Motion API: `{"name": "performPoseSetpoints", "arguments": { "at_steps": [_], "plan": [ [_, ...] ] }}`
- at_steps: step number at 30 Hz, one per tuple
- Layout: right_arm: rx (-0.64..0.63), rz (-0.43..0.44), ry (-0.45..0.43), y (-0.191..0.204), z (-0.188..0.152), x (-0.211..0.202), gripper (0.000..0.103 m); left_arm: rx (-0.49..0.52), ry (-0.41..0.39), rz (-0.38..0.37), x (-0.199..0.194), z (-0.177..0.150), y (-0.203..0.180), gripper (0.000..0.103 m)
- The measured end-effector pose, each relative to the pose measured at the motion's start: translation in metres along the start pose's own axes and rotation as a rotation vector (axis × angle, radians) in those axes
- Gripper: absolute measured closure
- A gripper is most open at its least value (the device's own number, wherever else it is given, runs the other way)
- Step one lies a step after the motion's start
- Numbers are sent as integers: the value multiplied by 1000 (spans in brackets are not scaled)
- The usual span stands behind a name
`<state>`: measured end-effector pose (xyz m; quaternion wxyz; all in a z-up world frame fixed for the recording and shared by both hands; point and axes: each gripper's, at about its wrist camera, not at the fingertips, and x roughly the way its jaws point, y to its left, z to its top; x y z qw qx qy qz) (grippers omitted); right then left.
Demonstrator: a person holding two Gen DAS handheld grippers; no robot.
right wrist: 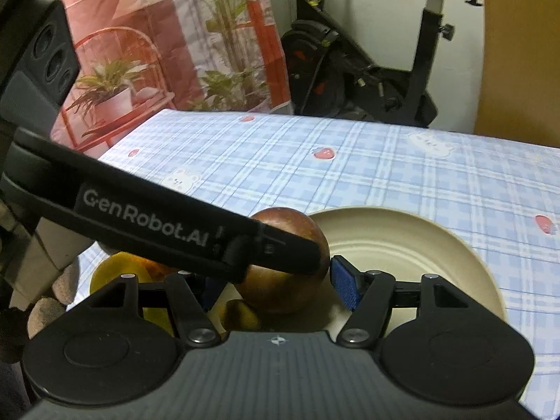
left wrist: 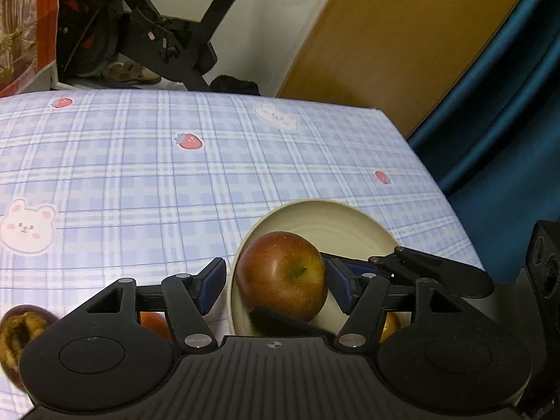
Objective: Organize fruits
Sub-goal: 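Lift the red apple with both tools and carry it over the beige plate, then open both tools to set the red apple down on the plate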
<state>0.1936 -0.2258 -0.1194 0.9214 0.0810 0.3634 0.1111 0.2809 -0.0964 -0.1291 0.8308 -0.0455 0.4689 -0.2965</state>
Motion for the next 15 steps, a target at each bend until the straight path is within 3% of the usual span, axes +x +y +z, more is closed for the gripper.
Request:
{"name": "performPoseSetpoints", "arguments": {
  "at_steps": [6,15],
  "plan": [
    [43,-33,-29,3,1,-15,36,-14,-66,3,-43,-6,10,37],
    [102,-43,-123,28,-6,-58,36,-38,-176,94,-118,-33,32,37]
  ]
}}
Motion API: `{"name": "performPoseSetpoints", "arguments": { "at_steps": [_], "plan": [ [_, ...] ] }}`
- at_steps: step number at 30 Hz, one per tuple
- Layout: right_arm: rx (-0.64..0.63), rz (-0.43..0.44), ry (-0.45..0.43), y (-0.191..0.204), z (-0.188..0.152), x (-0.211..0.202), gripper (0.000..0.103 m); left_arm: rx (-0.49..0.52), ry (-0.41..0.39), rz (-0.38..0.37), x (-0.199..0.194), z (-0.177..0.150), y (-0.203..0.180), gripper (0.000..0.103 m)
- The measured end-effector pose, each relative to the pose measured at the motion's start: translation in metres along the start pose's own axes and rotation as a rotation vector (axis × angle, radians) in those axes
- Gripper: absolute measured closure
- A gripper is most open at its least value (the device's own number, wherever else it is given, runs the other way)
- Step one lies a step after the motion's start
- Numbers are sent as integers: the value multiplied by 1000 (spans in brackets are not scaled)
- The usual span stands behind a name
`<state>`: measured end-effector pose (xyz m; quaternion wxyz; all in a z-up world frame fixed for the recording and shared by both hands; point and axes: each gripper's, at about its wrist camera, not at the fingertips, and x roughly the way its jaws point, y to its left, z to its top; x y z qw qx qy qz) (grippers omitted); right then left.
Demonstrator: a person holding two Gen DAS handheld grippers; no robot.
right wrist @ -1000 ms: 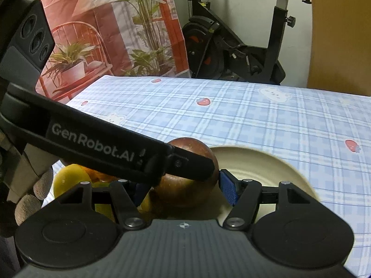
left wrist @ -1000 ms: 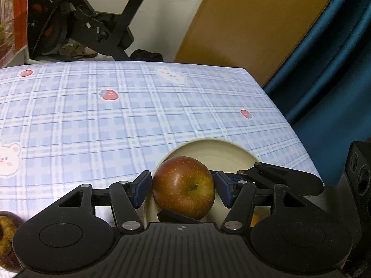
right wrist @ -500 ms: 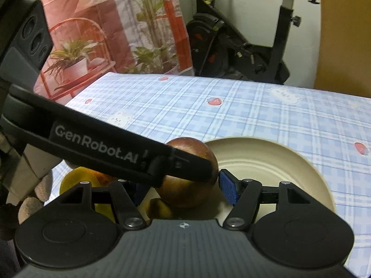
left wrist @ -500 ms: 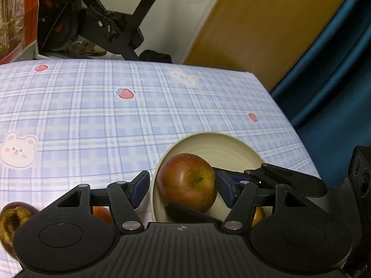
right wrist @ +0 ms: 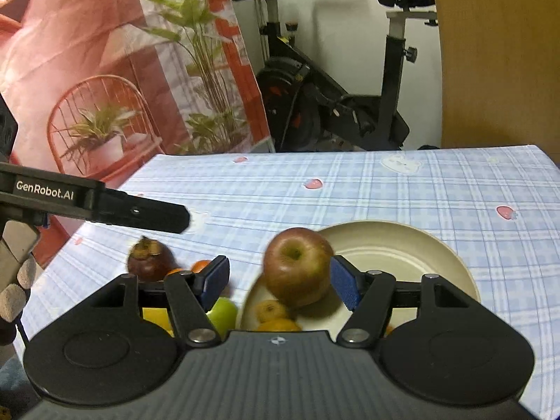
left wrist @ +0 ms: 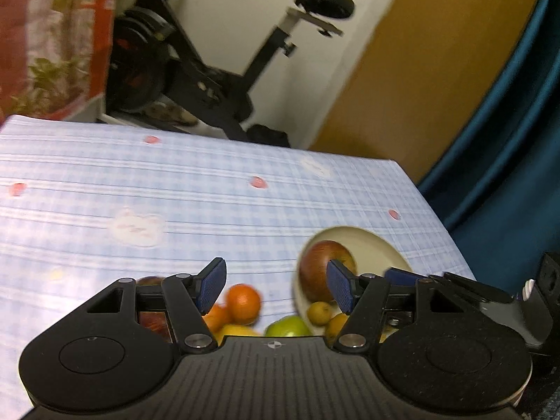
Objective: Organize fruits
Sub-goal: 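Open both tools to set the red apple down on the plate, then move both tools to a yellow lemon and close them on it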
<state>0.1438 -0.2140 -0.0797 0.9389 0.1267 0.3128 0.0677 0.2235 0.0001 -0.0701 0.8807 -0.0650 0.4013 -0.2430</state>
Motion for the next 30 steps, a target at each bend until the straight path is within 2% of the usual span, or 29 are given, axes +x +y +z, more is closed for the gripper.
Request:
{"name": "performPoseSetpoints", "arguments": {
  "at_steps": [4,9,15,20,30],
  "plan": [
    [24,25,-22,12,-5,-12,36,-6,-52,50,-26,-9,7,37],
    [7,53,-27,31,-14,-22,36,0,-80,72,-48,-19,12,38],
    [-17,90,-15,50,-25,-27,37,-6,-59,71,-48,-36,15,38],
    [-18,90,1,51,-34,-29,42,1,-41,67,-46,-50,17,38],
    [-27,70,59,53,-54,-27,42,15,-8,22,-40,-62,10,38]
  ]
}}
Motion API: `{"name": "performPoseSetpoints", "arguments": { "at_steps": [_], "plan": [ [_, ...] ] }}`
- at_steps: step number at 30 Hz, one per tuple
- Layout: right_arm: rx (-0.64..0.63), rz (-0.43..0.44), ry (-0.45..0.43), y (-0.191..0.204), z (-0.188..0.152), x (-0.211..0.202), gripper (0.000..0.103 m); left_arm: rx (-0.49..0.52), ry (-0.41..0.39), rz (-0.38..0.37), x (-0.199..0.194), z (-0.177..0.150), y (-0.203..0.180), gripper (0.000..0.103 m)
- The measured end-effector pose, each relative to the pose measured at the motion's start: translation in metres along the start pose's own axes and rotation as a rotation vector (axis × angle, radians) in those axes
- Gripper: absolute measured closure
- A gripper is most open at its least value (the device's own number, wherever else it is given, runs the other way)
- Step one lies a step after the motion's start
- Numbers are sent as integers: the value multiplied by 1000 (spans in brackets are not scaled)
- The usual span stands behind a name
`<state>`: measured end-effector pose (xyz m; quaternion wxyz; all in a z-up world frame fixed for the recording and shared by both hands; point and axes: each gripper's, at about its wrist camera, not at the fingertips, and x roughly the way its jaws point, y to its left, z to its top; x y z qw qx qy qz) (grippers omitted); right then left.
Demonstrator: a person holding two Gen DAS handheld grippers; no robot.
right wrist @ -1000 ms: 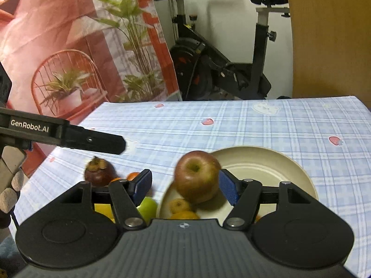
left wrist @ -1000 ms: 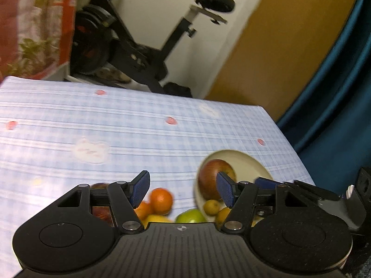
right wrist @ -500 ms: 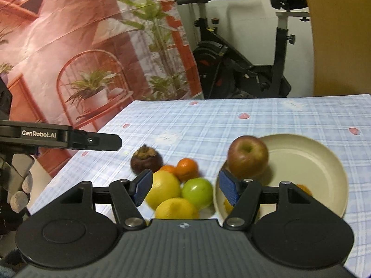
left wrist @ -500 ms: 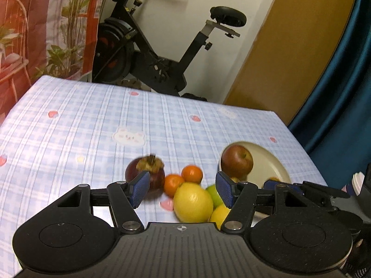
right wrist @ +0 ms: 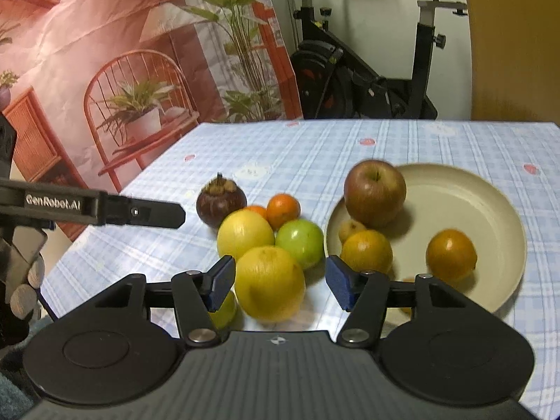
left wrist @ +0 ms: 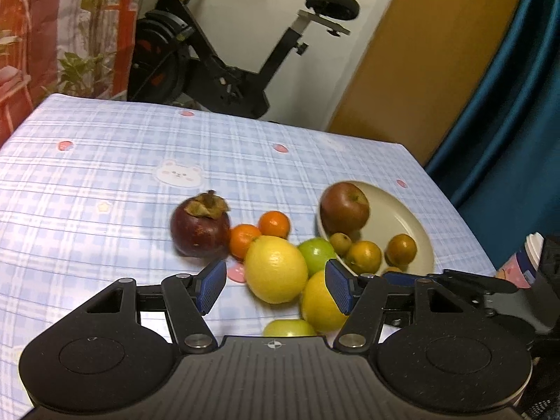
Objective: Organize fruits
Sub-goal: 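Move both tools to a yellow lemon and close them on it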
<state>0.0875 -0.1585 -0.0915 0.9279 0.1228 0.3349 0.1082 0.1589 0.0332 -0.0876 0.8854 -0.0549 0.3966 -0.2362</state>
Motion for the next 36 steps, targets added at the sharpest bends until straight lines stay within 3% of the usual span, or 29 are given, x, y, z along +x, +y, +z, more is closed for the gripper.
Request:
{"name": "performPoseSetpoints", "arguments": {
  "at_steps": [10,22,28,36],
  "plan": [
    [-35,25,50,7,-9,16,42,107,70,-77,29,-3,-31,46],
    [-33,64,78,-2,-18,31,44,111,158,-112,53,-16,-35,50],
    [-31,69,75,-2,-18,34,46,103,174,-106,59,-19,-35,50],
    [-24,73,69,-4,-20,37,46,106,134,-122,57,-25,-33,50]
  ]
}}
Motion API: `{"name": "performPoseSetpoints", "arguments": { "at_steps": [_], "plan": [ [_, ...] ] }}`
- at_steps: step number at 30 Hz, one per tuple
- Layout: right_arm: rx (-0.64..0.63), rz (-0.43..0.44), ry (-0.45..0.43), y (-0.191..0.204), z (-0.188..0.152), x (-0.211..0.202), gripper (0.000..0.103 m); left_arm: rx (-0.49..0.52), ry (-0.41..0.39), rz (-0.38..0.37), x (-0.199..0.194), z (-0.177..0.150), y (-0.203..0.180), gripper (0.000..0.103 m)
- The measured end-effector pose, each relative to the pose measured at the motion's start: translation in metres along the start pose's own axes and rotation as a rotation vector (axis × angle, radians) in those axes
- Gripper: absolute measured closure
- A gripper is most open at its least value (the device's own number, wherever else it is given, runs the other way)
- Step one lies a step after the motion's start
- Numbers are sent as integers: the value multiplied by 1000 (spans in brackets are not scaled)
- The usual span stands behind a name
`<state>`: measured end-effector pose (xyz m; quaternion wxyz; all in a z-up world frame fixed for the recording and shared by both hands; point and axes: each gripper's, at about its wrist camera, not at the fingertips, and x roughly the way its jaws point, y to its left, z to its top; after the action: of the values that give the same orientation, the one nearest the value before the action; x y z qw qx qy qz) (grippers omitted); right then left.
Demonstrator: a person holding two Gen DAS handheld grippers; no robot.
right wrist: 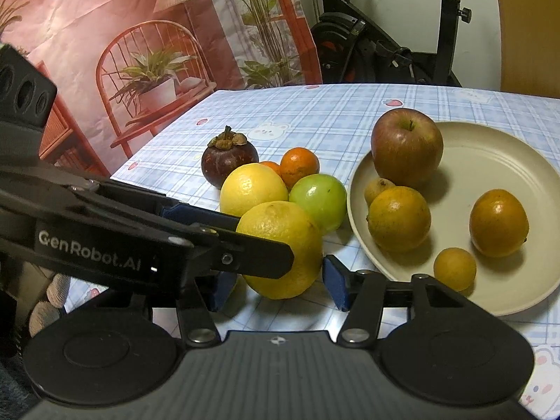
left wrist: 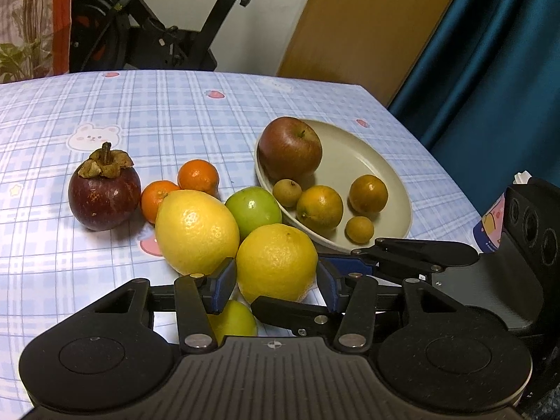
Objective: Organize fruits
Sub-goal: 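Move both tools to a yellow lemon and close them on it, then carry the lemon with both tools onto the plate and open them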
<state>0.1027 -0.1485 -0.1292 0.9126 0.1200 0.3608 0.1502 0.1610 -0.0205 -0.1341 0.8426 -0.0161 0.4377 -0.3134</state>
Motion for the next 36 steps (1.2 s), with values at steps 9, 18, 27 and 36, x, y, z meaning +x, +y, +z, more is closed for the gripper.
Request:
{"name": "performPoseSetpoints", "arguments": {
  "at_steps": [9,18,27,36],
  "plan": [
    [22,1,-18,2,1,-8,46,6,-20,-12,-12,4,-5,50],
    [36,-26,-89,-2,11,-35,46,87,-83,-40,-20,26,-31,50],
    [45,-84,-177,-18,39,-65,46,147,-148,-81,-20,68,-59,50],
    [37,-128,-222,-49,70,-76,46,161,-133,-103,12,113,-76,50]
  ]
}}
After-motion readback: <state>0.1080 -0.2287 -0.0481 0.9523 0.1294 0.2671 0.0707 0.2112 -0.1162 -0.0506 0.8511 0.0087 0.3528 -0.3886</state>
